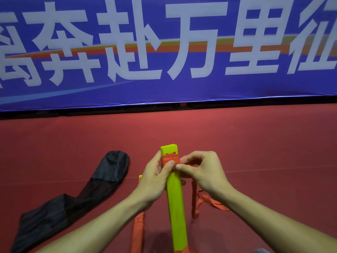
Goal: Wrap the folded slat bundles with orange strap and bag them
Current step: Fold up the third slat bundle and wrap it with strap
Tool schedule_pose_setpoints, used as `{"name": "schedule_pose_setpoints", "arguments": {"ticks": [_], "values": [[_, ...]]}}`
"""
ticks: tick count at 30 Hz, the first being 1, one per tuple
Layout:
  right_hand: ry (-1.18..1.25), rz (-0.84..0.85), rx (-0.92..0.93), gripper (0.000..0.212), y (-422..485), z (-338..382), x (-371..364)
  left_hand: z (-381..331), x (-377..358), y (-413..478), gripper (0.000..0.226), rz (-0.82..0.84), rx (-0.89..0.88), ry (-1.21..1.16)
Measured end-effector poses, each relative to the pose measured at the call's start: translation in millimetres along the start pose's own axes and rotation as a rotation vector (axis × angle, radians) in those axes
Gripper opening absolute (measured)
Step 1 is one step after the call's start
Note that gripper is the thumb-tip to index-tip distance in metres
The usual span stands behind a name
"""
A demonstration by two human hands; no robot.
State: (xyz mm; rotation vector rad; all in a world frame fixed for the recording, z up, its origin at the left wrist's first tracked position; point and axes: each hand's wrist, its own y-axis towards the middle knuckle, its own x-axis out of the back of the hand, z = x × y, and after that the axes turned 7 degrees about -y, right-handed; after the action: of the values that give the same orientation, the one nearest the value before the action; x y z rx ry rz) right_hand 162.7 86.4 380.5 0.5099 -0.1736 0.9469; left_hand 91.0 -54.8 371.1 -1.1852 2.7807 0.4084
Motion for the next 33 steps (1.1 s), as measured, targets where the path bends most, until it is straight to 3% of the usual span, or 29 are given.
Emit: {"name": "schedule_pose_setpoints", "arguments": {"ticks": [2,5,11,17,23,33], "values": [[-0.017,0.003,0.022,0.016,1,2,1,1,4,1,0.019,-0.025,-0.008,0.007],[-0.248,0.018,0.112,0.02,2,2,3,4,7,1,0.021,-0.016,-0.017,0.009],[-0.454,0.159,0.215,0.011,2,0,8,6,10,0,0.021,0.015,-0.008,0.012],[-0.324,0.233,0.127,0.014,5,-1,13,6,14,1,0.014,0.023,0.017,0.038],[-0.239,0.182,0.104,0.023,3,-2,12,8,12,1,0.018,0.053,0.051,-0.006],[-0.305,0.191,0.065,0.038,5,-4,11,6,9,1,0.024,0.012,0.001,0.008]]}}
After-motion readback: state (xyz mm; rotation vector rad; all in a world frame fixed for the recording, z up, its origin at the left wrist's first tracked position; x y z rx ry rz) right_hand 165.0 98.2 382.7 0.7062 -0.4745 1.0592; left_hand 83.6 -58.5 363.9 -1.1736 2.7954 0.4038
